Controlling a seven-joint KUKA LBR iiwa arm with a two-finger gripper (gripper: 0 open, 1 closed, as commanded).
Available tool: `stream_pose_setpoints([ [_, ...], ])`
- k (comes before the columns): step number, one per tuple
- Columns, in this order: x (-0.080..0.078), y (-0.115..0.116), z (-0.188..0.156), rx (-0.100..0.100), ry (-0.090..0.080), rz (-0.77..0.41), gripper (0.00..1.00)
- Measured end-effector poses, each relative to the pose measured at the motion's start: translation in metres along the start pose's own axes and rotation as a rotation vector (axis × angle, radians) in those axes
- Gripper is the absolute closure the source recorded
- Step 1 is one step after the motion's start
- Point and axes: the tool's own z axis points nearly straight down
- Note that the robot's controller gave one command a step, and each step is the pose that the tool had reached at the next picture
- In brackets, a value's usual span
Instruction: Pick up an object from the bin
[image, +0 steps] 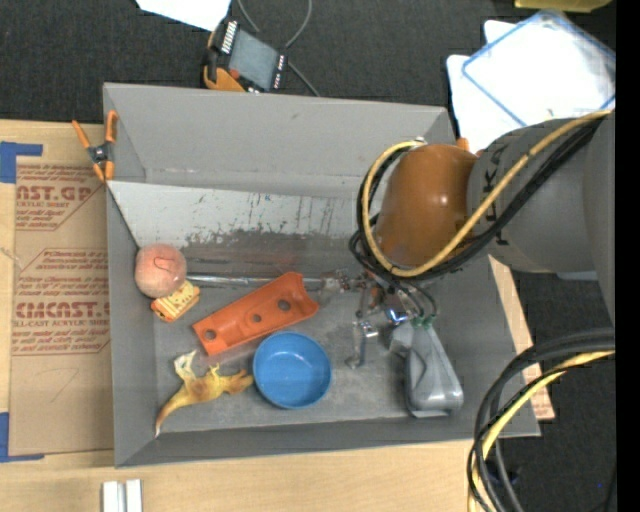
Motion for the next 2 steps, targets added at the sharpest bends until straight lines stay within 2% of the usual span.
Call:
stream_pose_setpoints([
  [1, 0.001, 0.028, -0.021, 0.002, -0.006, -0.130, 0.00],
  [2, -0.007, 0.073, 0.053, -0.008, 0.004, -0.165, 0.00],
])
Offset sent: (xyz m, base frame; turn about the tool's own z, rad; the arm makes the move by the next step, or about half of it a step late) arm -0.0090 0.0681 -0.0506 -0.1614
